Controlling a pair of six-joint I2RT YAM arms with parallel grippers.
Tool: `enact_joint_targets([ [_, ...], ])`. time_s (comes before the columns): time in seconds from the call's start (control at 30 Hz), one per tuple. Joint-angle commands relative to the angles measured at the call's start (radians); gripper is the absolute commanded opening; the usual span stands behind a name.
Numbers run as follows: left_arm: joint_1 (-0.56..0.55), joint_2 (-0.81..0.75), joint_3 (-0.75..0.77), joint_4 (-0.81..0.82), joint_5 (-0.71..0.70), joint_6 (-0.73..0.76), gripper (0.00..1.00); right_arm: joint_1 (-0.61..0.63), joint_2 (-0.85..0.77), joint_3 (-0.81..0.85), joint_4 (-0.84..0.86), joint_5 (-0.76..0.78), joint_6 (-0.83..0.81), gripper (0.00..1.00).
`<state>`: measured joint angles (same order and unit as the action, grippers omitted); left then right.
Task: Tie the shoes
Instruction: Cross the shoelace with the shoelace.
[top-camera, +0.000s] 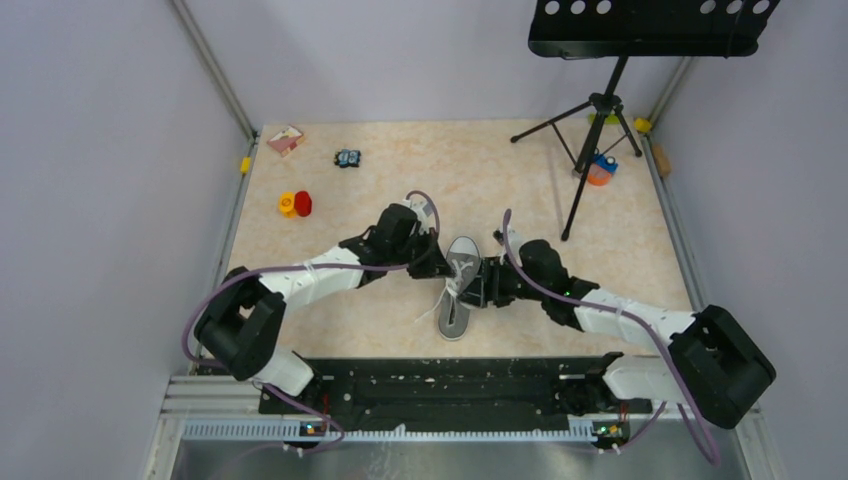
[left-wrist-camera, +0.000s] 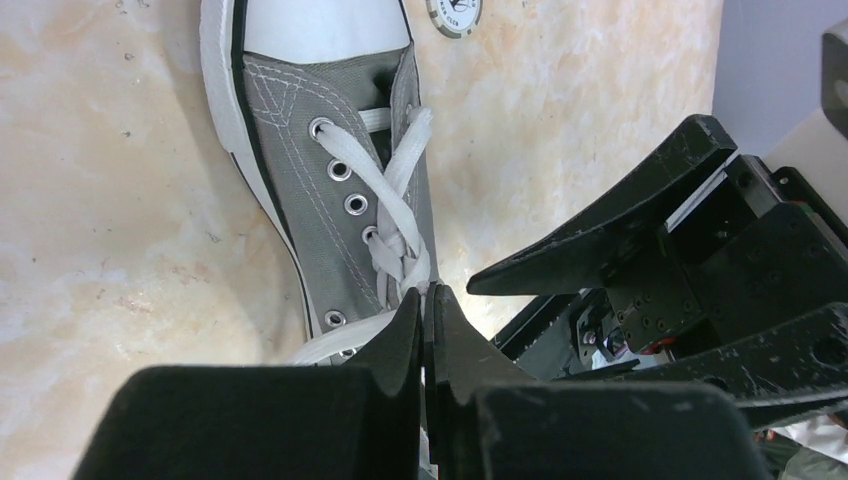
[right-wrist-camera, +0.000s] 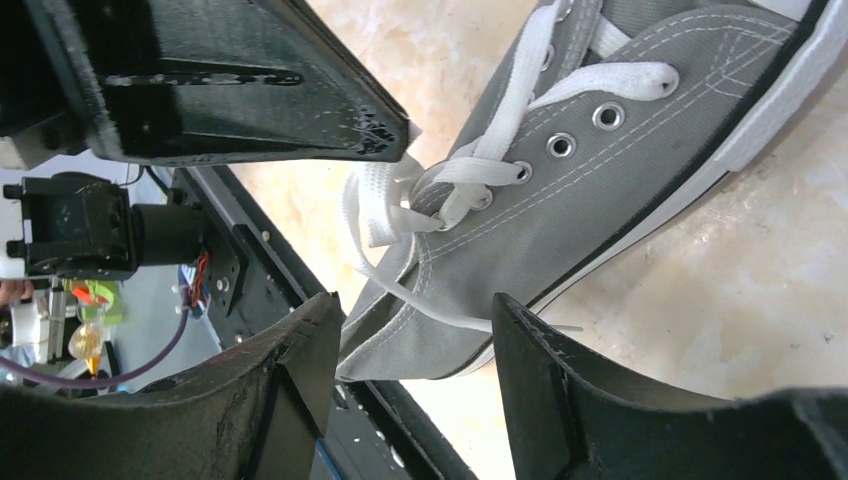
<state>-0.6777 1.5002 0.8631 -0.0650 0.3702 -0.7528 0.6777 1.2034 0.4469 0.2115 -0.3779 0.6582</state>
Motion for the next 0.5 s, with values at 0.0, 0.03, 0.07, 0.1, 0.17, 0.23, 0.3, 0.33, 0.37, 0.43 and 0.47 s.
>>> enact_joint_targets([
  [0.0, -0.008, 0.011, 0.027, 0.015, -0.001, 0.009, 0.0, -0.008, -0.029, 0.051, 0.008, -0.035, -0.025, 0.59],
  [0.03, -0.008, 0.012, 0.027, 0.017, 0.0, 0.008, 0.0, -0.008, -0.024, 0.059, 0.012, -0.033, -0.026, 0.59],
  [0.07, -0.008, 0.013, 0.027, 0.018, 0.001, 0.008, 0.0, -0.007, -0.016, 0.066, 0.02, -0.033, -0.027, 0.59],
  [0.1, -0.01, 0.012, 0.029, 0.018, 0.001, 0.009, 0.0, -0.007, -0.005, 0.076, 0.026, -0.034, -0.029, 0.59],
  [0.17, -0.01, 0.012, 0.029, 0.017, 0.0, 0.009, 0.0, -0.007, 0.025, 0.101, 0.034, -0.046, -0.036, 0.59],
  [0.23, -0.01, 0.011, 0.028, 0.016, -0.002, 0.009, 0.0, -0.007, 0.057, 0.122, 0.045, -0.057, -0.041, 0.59],
  [0.3, -0.01, 0.009, 0.028, 0.015, -0.003, 0.007, 0.0, -0.007, 0.077, 0.138, 0.049, -0.058, -0.044, 0.6],
  [0.33, -0.011, 0.007, 0.027, 0.016, -0.005, 0.008, 0.0, -0.007, 0.096, 0.147, 0.047, -0.057, -0.046, 0.6],
  [0.37, -0.011, 0.007, 0.027, 0.015, -0.007, 0.008, 0.0, -0.007, 0.11, 0.158, 0.042, -0.063, -0.051, 0.6],
  [0.43, -0.011, 0.008, 0.027, 0.014, -0.007, 0.008, 0.0, -0.007, 0.132, 0.168, 0.046, -0.075, -0.052, 0.59],
  [0.47, -0.011, 0.008, 0.027, 0.015, -0.007, 0.008, 0.0, -0.007, 0.138, 0.17, 0.048, -0.076, -0.052, 0.58],
])
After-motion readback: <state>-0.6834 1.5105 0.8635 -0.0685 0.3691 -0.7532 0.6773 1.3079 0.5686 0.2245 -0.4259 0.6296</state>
